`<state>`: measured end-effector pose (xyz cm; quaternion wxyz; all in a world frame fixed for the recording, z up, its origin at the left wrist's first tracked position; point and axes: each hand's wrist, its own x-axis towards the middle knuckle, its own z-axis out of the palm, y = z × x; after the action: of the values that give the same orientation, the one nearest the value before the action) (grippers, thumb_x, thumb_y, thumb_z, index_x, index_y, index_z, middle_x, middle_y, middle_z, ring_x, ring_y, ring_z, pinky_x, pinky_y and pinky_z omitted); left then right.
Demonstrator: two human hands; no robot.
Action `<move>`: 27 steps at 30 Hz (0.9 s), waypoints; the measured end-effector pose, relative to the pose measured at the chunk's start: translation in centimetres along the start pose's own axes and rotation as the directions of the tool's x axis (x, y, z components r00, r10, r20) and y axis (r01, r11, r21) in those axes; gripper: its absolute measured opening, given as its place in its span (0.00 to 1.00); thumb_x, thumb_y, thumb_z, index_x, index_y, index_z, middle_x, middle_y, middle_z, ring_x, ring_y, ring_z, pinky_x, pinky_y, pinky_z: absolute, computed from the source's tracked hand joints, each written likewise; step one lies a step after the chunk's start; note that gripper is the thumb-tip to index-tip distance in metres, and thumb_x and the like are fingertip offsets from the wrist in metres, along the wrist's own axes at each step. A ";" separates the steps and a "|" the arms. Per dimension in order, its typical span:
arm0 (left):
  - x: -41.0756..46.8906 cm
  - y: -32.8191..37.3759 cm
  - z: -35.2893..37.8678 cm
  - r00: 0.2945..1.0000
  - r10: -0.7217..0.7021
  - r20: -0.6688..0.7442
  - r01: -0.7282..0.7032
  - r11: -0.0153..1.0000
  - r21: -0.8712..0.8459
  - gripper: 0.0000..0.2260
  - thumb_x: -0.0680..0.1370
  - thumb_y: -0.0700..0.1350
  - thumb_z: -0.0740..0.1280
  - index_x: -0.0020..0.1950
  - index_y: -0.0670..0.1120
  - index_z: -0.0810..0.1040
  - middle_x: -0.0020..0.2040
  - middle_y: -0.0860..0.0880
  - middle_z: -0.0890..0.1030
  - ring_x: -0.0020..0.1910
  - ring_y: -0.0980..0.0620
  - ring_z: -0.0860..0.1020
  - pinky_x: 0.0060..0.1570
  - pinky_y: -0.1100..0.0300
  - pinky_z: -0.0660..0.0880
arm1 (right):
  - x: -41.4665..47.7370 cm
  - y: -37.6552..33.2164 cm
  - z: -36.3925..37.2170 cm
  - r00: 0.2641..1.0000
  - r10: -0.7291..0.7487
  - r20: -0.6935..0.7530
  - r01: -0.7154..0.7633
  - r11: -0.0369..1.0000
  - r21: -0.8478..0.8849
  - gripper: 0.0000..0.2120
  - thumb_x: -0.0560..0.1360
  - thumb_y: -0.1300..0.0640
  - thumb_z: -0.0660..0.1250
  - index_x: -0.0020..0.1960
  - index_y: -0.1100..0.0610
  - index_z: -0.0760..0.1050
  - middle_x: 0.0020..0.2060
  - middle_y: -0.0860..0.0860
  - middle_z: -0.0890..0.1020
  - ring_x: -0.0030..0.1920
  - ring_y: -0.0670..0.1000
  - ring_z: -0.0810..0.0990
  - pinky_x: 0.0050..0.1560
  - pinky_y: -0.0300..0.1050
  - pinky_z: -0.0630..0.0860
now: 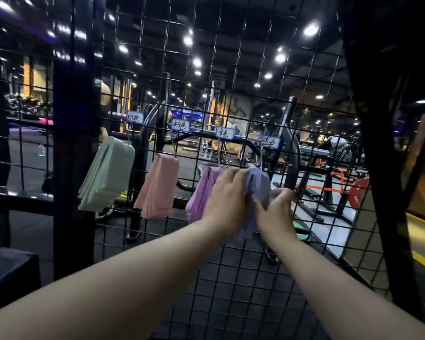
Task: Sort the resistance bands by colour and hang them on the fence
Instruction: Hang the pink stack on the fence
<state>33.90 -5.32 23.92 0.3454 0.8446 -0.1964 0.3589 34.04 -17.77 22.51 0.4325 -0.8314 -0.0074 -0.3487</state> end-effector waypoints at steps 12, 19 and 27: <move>-0.8 -0.3 1.2 0.996 -0.066 0.065 0.072 0.992 -0.099 0.20 0.80 0.39 0.63 0.72 0.48 0.72 0.67 0.49 0.76 0.64 0.51 0.76 0.64 0.58 0.72 | 0.1 0.7 0.1 0.995 0.017 0.099 -0.017 1.000 -0.006 0.11 0.80 0.52 0.64 0.50 0.59 0.66 0.43 0.53 0.76 0.44 0.55 0.76 0.42 0.46 0.67; -0.8 -1.4 2.2 0.984 0.005 0.180 -0.016 0.998 0.056 0.20 0.83 0.44 0.60 0.75 0.48 0.68 0.74 0.50 0.69 0.68 0.48 0.73 0.64 0.52 0.73 | 0.0 0.5 -0.4 0.995 0.045 0.094 -0.040 0.998 -0.048 0.15 0.79 0.48 0.65 0.51 0.59 0.65 0.39 0.49 0.75 0.43 0.56 0.76 0.41 0.47 0.68; -2.2 -1.7 2.8 0.968 0.037 0.248 -0.076 0.986 0.148 0.30 0.79 0.36 0.63 0.80 0.47 0.59 0.78 0.50 0.63 0.70 0.47 0.71 0.65 0.51 0.74 | -0.4 0.9 -0.6 0.988 0.078 0.131 -0.070 0.996 -0.063 0.15 0.80 0.47 0.64 0.51 0.58 0.64 0.40 0.50 0.75 0.40 0.53 0.76 0.37 0.46 0.66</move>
<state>34.72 -6.03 20.07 0.2408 0.9009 -0.2329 0.2761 33.68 -18.65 21.85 0.4193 -0.8648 0.0048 -0.2761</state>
